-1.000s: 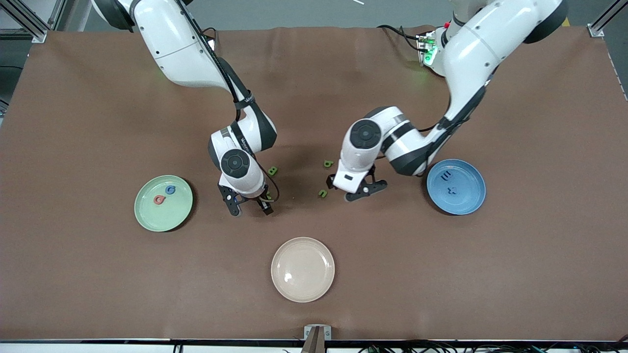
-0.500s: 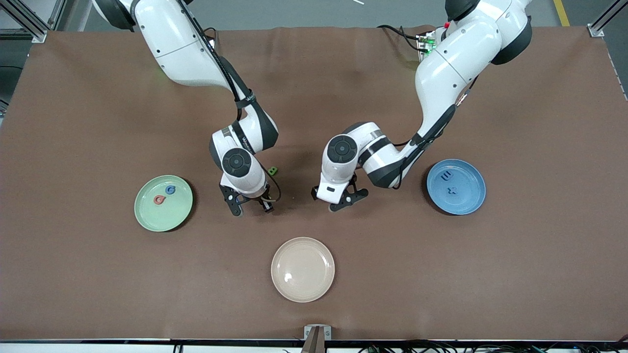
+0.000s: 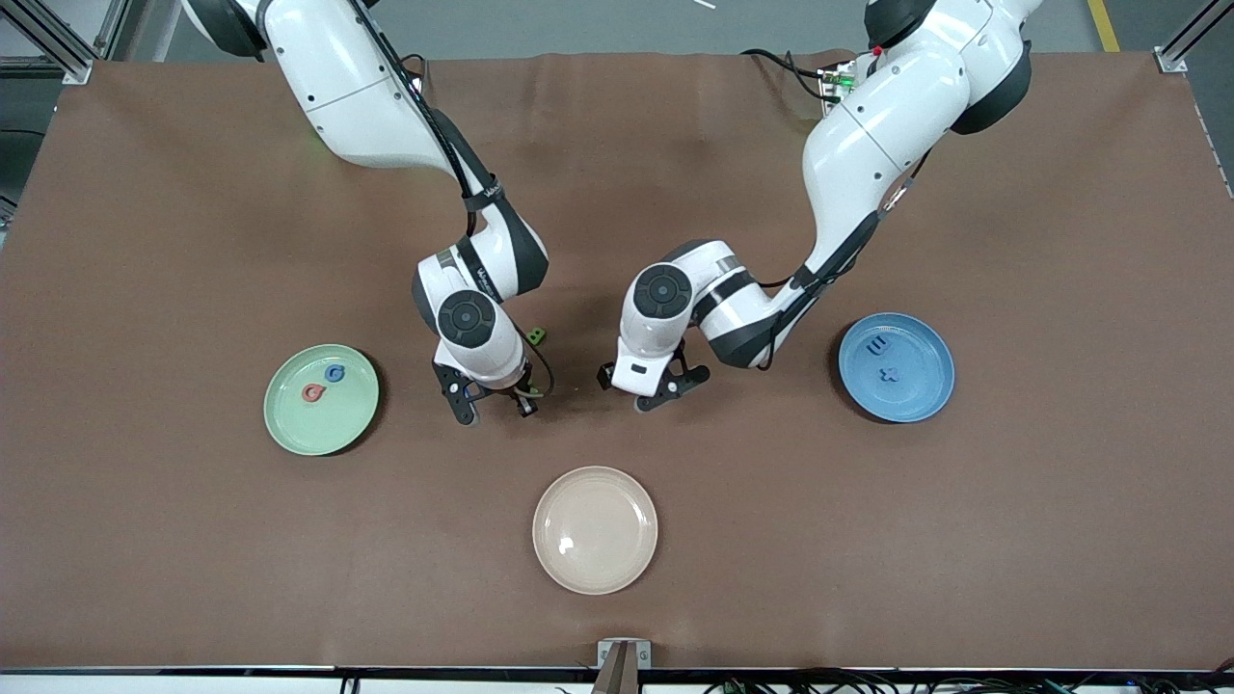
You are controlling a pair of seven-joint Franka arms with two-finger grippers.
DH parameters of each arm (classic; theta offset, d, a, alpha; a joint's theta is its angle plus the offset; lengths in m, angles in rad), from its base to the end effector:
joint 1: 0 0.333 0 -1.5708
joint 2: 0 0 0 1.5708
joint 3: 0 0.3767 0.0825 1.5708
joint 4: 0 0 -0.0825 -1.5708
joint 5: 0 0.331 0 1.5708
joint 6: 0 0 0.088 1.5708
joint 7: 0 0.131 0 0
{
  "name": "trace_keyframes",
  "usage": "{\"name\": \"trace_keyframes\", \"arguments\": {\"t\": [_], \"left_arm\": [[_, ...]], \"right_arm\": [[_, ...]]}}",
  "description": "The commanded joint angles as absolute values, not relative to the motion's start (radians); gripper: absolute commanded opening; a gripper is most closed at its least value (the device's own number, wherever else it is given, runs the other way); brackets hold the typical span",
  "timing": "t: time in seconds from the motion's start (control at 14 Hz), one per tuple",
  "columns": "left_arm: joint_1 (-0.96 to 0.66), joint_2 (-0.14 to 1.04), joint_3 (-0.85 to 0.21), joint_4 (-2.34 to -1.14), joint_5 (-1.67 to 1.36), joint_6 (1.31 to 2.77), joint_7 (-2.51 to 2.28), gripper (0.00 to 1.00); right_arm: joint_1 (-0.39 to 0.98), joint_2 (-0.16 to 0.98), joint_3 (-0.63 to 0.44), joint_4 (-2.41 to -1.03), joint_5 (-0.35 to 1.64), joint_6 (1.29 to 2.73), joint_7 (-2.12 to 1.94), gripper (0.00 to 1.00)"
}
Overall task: Sort upper and lower case letters into plates
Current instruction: 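Grasp the green u with the left gripper, the green N with the right, then place the u in the blue plate and the N in the green plate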
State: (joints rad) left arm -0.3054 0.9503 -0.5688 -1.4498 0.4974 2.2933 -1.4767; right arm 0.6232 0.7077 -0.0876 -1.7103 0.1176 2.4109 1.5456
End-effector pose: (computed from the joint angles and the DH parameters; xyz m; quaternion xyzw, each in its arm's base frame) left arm 0.5546 -0.4725 0.2231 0.9694 0.2408 -0.0226 0.0419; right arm 0.5753 0.3548 0.2419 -0.8585 0.5128 0.0100 0.0041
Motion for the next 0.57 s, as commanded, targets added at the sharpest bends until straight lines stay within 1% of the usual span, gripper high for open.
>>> {"name": "trace_keyframes", "arguments": {"t": [0.0, 0.14, 0.21, 0.29, 0.5], "left_arm": [[-0.318, 0.968, -0.563, -1.425, 0.482, 2.295, -1.483, 0.86], [-0.316, 0.971, -0.563, -1.425, 0.483, 2.295, -1.483, 0.74], [-0.316, 0.971, -0.563, -1.425, 0.483, 2.296, -1.483, 0.71], [-0.316, 0.971, -0.563, -1.425, 0.483, 2.295, -1.483, 0.68], [-0.318, 0.969, -0.551, -1.425, 0.485, 2.295, -1.482, 0.67]], "right_arm": [[0.597, 0.700, -0.100, -1.707, 0.110, 2.382, 1.505, 0.00], [0.543, 0.649, -0.100, -1.715, 0.110, 2.275, 1.383, 0.00], [0.505, 0.619, -0.101, -1.718, 0.110, 2.231, 1.315, 0.00], [0.473, 0.591, -0.101, -1.729, 0.110, 2.209, 1.255, 0.00], [0.382, 0.523, -0.101, -1.772, 0.110, 2.171, 1.070, 0.00]]}}
